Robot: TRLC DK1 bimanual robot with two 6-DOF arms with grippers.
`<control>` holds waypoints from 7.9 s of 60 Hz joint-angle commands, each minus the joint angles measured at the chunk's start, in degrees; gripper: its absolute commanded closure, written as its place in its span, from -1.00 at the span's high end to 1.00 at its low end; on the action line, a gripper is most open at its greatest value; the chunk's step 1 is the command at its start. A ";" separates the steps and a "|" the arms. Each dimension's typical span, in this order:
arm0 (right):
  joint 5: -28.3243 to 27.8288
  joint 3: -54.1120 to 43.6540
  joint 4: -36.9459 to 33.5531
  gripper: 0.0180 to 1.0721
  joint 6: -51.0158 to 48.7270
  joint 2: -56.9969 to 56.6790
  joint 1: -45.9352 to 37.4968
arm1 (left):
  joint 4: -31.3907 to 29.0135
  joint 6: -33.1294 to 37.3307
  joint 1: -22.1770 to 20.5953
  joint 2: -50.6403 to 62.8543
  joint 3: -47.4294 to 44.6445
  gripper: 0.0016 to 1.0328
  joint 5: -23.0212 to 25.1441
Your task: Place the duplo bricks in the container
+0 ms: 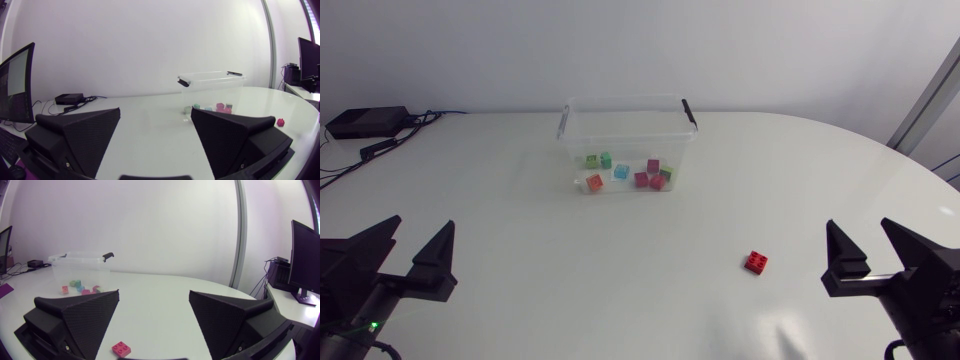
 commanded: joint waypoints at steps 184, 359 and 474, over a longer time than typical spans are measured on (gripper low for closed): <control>-11.88 41.55 -39.02 0.92 -10.92 63.36 1.04 | -13.44 4.36 -28.97 88.41 52.62 0.91 -1.36; -2.21 62.11 -24.52 0.14 -1.96 114.77 5.43 | -9.48 8.41 -17.72 65.20 33.72 0.91 -0.31; -3.00 64.57 -29.88 -0.38 7.98 84.72 9.65 | -8.51 7.62 -17.10 65.03 31.35 0.91 -0.31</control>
